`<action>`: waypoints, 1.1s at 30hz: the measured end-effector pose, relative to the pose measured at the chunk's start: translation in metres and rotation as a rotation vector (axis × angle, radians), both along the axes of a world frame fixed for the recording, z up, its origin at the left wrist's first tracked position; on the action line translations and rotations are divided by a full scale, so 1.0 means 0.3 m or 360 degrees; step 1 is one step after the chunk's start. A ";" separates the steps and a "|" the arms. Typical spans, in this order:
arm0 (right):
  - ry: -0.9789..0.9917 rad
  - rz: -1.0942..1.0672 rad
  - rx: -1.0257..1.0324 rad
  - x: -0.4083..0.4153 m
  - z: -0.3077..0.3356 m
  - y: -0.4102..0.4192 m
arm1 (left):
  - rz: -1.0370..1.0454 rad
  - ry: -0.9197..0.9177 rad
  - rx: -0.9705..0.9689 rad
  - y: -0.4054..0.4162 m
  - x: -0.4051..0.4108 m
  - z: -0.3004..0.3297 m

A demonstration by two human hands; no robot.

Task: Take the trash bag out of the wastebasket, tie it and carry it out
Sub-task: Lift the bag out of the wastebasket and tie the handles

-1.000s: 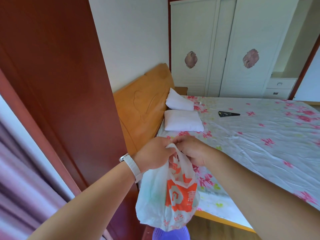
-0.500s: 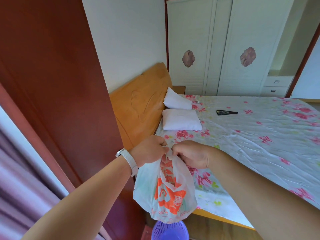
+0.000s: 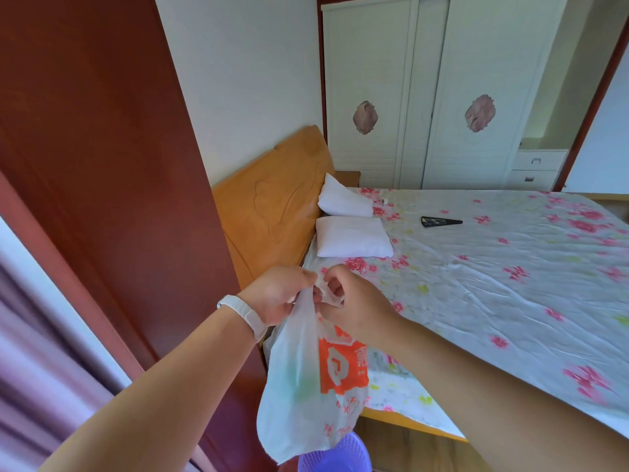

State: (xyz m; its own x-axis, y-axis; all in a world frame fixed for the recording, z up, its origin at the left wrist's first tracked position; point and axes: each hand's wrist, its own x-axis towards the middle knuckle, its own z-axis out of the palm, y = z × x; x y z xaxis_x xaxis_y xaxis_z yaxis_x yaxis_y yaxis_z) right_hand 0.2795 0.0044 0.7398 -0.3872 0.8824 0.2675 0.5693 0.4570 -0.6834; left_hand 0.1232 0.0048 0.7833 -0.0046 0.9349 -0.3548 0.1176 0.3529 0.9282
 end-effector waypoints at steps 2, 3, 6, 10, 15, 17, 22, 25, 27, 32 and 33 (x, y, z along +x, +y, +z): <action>0.0021 -0.0025 0.0094 -0.010 -0.012 0.001 | 0.0015 -0.0097 0.0002 -0.001 -0.010 0.003; 0.0012 -0.0045 0.0143 -0.015 -0.020 0.005 | 0.0017 -0.0134 0.0007 -0.002 -0.016 0.003; 0.0062 -0.0072 0.0280 -0.032 -0.043 0.017 | 0.0009 -0.0214 0.0019 -0.005 -0.037 0.003; 0.0230 -0.0091 0.0438 -0.052 -0.046 0.020 | 0.0019 -0.0274 0.0065 -0.013 -0.051 0.018; 0.0705 -0.0301 0.0060 -0.073 -0.004 0.025 | -0.0105 -0.0015 0.0174 -0.025 -0.055 0.021; 0.0802 -0.0343 -0.0142 -0.076 0.006 0.023 | -0.0209 0.0095 0.0185 -0.034 -0.062 0.008; 0.0934 -0.0370 -0.0444 -0.077 0.020 0.011 | -0.0225 0.0350 0.0271 -0.030 -0.096 -0.033; 0.1065 -0.0416 -0.0558 -0.072 0.029 0.018 | -0.0033 0.0094 0.0263 -0.019 -0.105 -0.057; 0.1211 -0.0408 -0.0643 -0.067 0.037 0.027 | 0.0072 -0.0068 0.0239 -0.013 -0.097 -0.061; 0.1606 -0.0452 -0.0782 -0.066 0.058 0.019 | 0.0284 -0.0205 0.0336 -0.014 -0.071 -0.064; 0.1689 -0.0440 -0.0816 -0.068 0.062 0.012 | 0.0331 -0.0246 0.0347 -0.011 -0.071 -0.069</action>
